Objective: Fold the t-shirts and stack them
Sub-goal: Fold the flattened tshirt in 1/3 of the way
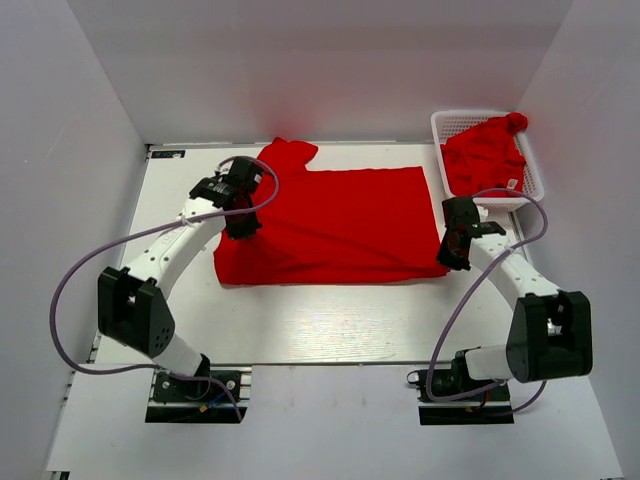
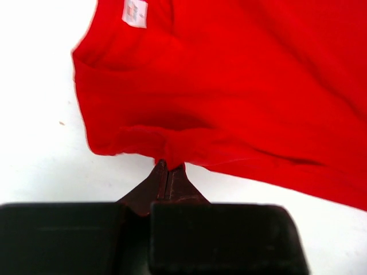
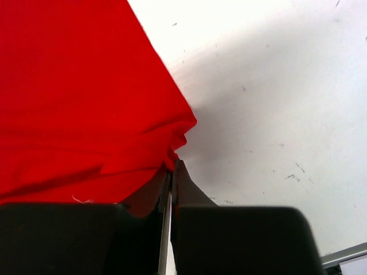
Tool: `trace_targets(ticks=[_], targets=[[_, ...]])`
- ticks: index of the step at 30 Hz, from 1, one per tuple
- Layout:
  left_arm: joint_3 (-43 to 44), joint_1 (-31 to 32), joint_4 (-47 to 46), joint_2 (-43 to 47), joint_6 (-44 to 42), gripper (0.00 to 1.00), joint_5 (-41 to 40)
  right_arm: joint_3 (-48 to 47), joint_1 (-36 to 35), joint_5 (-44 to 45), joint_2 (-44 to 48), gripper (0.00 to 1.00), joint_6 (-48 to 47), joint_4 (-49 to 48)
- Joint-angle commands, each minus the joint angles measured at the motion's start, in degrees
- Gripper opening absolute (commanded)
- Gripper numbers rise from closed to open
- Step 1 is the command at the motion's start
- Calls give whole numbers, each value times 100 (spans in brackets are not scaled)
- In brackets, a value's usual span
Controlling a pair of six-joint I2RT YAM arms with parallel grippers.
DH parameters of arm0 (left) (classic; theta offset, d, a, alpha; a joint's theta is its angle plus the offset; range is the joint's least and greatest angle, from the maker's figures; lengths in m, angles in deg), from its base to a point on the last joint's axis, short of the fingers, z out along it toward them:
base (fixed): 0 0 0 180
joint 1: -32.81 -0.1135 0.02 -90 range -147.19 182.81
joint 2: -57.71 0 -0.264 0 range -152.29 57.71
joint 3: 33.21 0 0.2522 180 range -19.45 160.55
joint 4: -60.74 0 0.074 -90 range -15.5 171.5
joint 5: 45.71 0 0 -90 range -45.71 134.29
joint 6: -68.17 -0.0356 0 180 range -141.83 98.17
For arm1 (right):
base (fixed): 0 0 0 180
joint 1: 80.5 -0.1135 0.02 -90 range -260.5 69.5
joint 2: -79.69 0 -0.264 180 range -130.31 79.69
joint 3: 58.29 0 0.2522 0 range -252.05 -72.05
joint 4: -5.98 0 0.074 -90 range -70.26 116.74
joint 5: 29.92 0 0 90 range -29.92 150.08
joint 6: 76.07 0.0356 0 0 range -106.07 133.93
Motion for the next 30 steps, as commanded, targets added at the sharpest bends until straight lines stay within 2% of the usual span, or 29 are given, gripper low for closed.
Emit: trace_targets(ticks=[1, 6, 19, 30], targets=[[295, -168, -122, -131, -288, 0, -262, -415, 14, 294, -160, 0, -129, -78], [479, -326, -534, -342, -614, 0, -315, -854, 14, 426, -538, 0, -129, -60], [989, -564, -816, -623, -1123, 0, -377, -1435, 23, 523, -1162, 0, -190, -86], [1429, -793, -1290, -1660, -1449, 0, -429, -1998, 14, 593, -1760, 0, -270, -200]])
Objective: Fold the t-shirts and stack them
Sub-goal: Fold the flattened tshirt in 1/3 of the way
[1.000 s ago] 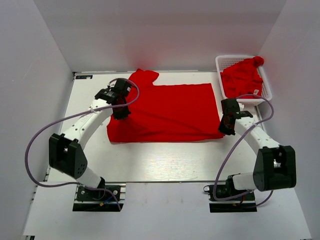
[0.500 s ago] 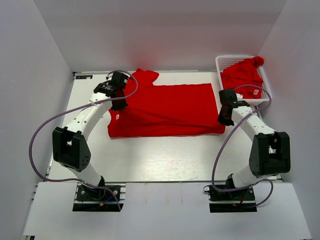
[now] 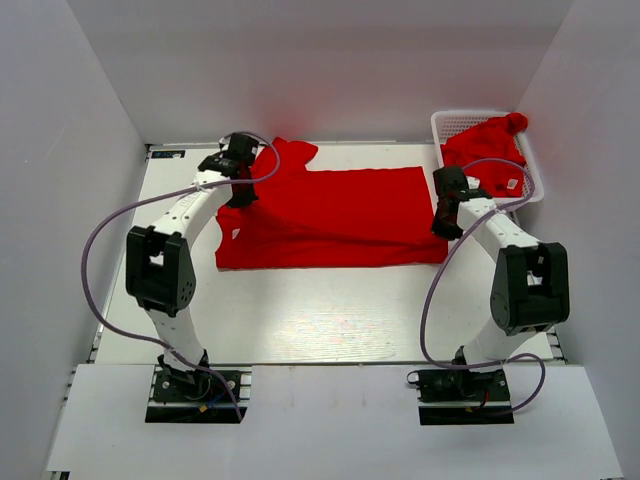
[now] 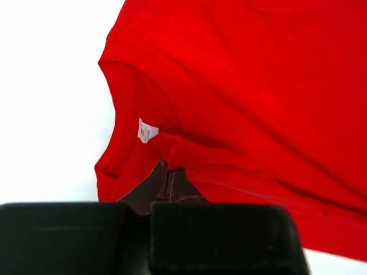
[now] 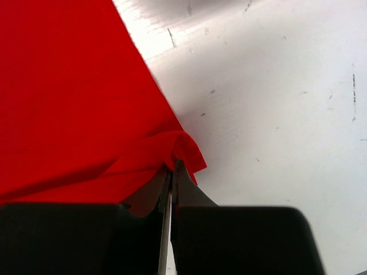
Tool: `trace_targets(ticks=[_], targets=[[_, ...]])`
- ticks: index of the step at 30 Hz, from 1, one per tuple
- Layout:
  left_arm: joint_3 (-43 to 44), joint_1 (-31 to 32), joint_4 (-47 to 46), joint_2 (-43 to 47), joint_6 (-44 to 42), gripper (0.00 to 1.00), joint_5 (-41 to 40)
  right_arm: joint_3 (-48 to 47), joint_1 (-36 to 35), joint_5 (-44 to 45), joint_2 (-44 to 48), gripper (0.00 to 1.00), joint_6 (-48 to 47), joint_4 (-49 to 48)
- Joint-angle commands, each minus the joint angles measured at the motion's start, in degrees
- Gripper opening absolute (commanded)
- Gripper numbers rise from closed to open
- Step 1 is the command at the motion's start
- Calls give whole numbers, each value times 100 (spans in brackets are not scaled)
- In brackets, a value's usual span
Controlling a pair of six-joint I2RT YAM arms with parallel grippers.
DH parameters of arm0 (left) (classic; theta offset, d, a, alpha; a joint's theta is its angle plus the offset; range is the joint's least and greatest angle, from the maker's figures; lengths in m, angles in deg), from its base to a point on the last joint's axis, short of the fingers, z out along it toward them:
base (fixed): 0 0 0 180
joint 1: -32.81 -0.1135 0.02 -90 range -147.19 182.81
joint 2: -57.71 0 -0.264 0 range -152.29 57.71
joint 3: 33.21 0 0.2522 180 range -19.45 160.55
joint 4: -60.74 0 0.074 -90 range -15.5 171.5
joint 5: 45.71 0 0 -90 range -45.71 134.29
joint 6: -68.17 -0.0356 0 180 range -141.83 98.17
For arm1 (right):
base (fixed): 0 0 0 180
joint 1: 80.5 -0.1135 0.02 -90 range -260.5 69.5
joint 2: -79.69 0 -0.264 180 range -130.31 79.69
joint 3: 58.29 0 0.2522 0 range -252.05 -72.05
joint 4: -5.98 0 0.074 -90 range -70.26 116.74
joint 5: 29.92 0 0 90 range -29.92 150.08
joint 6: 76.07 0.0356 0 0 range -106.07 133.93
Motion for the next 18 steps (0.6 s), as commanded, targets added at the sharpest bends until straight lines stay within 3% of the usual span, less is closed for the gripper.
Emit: trace_targets(ticks=[1, 5, 8, 10, 12, 16, 17, 18], targets=[[323, -87, -283, -276, -148, 0, -134, -363, 31, 174, -151, 0, -110, -170], [665, -209, -222, -724, -148, 0, -345, -609, 14, 165, -432, 0, -146, -152], [911, -315, -169, -963, -148, 0, -416, -741, 14, 244, -503, 6, -154, -144], [965, -368, -116, -1165, -200, 0, -355, -794, 5, 244, -503, 17, -154, -135], [1124, -368, 24, -1218, -201, 6, -284, -829, 40, 235, -547, 30, -163, -152], [1124, -421, 24, -1113, -263, 70, -222, -952, 14, 244, -565, 56, -154, -38], [1124, -421, 24, -991, -263, 100, -222, -961, 14, 209, -547, 58, -180, -29], [1124, -482, 111, -990, -263, 100, -222, -961, 14, 174, -486, 61, -181, -29]])
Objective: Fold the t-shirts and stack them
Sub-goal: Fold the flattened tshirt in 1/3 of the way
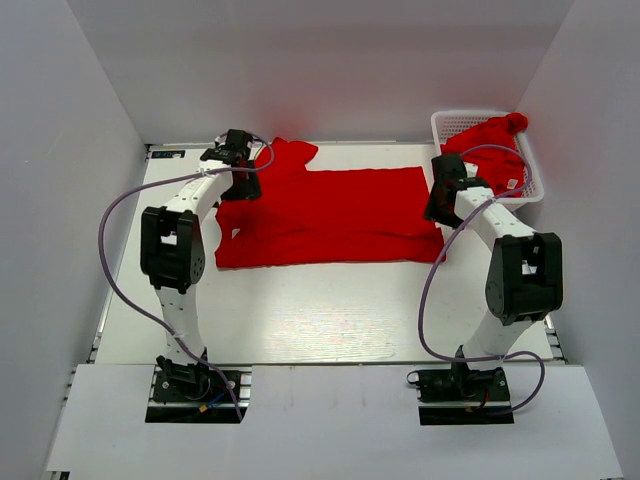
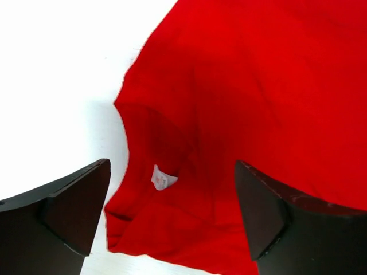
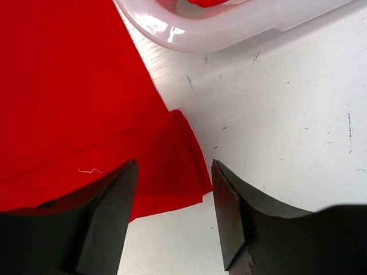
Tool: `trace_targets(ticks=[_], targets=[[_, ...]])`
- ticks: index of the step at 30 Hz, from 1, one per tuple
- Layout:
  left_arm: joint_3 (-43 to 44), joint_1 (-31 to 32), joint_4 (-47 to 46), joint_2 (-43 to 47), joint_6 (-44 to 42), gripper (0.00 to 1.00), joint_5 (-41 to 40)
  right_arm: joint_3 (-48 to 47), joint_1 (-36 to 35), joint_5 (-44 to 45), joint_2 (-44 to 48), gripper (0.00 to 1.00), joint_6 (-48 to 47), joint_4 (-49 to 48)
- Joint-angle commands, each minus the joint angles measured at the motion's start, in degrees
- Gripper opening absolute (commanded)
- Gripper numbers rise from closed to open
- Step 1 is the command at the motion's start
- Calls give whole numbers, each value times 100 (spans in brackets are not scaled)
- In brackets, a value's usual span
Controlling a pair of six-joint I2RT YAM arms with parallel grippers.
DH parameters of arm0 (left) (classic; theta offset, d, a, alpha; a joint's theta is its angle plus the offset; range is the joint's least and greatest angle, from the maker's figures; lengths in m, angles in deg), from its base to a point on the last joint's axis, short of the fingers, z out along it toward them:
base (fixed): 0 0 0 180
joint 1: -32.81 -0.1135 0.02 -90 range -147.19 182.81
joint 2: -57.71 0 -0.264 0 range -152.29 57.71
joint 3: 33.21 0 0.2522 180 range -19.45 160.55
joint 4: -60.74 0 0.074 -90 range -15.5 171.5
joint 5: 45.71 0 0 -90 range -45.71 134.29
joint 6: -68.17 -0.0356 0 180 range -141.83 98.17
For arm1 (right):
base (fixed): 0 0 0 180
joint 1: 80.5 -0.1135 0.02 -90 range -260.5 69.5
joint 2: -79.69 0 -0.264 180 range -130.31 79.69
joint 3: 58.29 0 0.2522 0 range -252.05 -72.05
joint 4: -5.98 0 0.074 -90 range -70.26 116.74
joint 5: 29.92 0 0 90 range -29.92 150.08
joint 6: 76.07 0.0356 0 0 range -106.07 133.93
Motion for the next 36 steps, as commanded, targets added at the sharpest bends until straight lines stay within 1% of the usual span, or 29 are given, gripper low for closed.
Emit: trace_targets(ticks=[1, 3, 5, 6, 7, 9, 10, 11, 13, 14, 17, 19, 20, 23, 25, 27, 28, 33, 36], targets=[[258, -74, 153, 474, -29, 100, -150, -207, -3, 67, 104, 63, -47, 36], [363, -126, 408, 545, -29, 100, -282, -172, -13, -109, 305, 64, -109, 45], [364, -126, 663, 632, -29, 100, -335, -32, -21, -372, 525, 77, -170, -8], [364, -126, 768, 772, 102, 100, -335, 12, -21, -443, 675, 85, -179, -51], [251, -126, 848, 870, 155, 100, -335, 221, -47, -617, 850, 90, -284, -121], [-188, -126, 901, 1115, 287, 100, -160, 337, -56, -1056, 1070, 90, -355, -192], [-373, -126, 901, 1412, 340, 100, -159, 538, -74, -1163, 1211, 90, -433, -244], [-792, -126, 901, 1581, 401, 100, -55, 618, -100, -1295, 1282, 90, -504, -297], [-1338, -126, 823, 1941, 534, 100, 226, 916, -170, -1585, 1501, 90, -653, -420], [-1933, -126, 483, 2334, 534, 100, 497, 1083, -188, -1690, 1520, 90, -732, -516], [-2814, -126, -247, 2820, 534, 100, 1077, 1190, -250, -2120, 1450, 90, -926, -719], [-3132, -74, -617, 2883, 429, 100, 1342, 1190, -302, -2244, 1240, 90, -979, -946], [-3186, -13, -941, 2883, 428, 100, 1561, 1156, -311, -2297, 1125, 90, -970, -1009], [-3248, -12, -1399, 2620, 314, 100, 2116, 997, -320, -2307, 738, 90, -953, -1133], [-3353, -100, -1515, 2384, 314, 100, 2406, 910, -294, -2307, 458, 90, -953, -1194], [-3432, -100, -1657, 2251, 314, 100, 2407, 787, -268, -2307, 281, 90, -979, -1177], [-3511, -100, -1752, 2181, 314, 100, 2407, 734, -267, -2237, 46, 90, -970, -1159], [-3618, -100, -1753, 1768, 367, 100, 2276, 505, -232, -2070, -439, 90, -953, -1273], [-3740, -100, -1753, 1767, 367, 100, 2153, 443, -250, -2008, -624, 90, -891, -1475]])
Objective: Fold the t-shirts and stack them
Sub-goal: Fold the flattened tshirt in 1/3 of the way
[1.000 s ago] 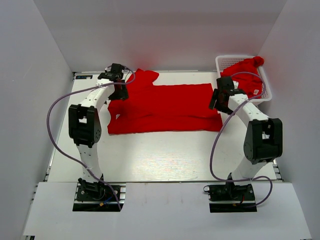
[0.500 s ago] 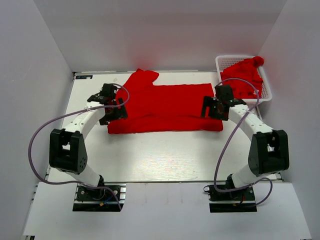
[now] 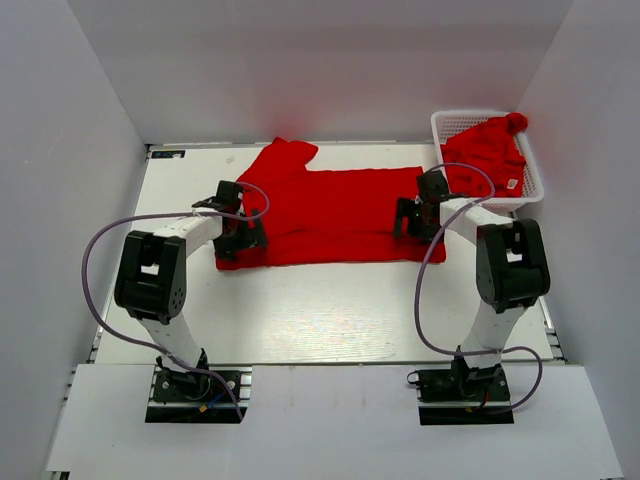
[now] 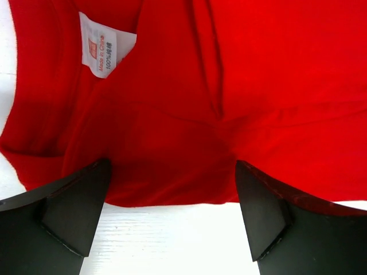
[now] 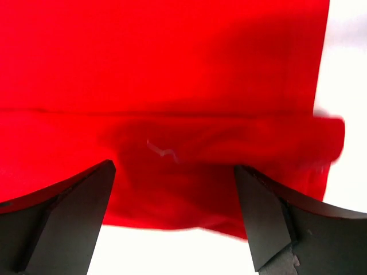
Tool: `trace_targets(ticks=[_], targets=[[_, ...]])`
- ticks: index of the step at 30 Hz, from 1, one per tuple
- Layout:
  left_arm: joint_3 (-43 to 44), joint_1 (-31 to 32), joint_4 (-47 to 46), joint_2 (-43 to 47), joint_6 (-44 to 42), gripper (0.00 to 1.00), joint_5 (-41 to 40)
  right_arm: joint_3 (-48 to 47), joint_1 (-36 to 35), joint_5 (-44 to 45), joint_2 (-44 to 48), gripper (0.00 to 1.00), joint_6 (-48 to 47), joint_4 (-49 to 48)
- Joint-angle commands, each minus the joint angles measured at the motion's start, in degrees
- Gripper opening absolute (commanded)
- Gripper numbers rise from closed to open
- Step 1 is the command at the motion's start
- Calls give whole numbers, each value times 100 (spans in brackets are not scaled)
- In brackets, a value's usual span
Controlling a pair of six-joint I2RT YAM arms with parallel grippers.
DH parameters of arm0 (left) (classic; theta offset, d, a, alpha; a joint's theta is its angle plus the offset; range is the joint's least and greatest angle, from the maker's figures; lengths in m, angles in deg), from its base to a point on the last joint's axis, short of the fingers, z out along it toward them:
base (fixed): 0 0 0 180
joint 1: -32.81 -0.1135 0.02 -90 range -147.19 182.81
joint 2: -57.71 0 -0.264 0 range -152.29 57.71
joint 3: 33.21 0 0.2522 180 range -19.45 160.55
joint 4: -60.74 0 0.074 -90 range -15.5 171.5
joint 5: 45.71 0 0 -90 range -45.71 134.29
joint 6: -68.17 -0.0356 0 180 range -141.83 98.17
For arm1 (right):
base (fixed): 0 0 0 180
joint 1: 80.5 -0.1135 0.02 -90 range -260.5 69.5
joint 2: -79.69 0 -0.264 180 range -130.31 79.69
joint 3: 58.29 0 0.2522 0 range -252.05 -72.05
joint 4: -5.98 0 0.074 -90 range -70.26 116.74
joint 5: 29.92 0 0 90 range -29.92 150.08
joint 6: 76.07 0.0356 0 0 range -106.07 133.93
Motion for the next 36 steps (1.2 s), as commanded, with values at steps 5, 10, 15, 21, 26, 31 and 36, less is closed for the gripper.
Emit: trace_targets(ticks=[5, 10, 15, 21, 26, 31, 36], targets=[[-483, -78, -83, 117, 0, 100, -319, -362, 87, 645, -392, 90, 326, -255], [-844, -131, 48, 178, 78, 100, -381, -65, 105, 682, -393, 90, 536, -97], [-1450, -131, 452, 801, 499, 100, -512, 692, 87, 585, 159, 90, 660, -71], [-2250, -131, 1445, 1899, 1184, 100, -688, 1948, 52, 374, 1153, 90, 853, 70], [-2479, -131, 2401, 2979, 1748, 100, -521, 2872, -1, 155, 2296, 90, 888, 360], [-2374, -78, 2922, 3622, 2134, 100, -416, 3461, -27, -205, 3281, 90, 994, 509], [-1665, -78, 3335, 4010, 2188, 100, -923, 3120, -27, -66, 3686, 90, 854, 808]])
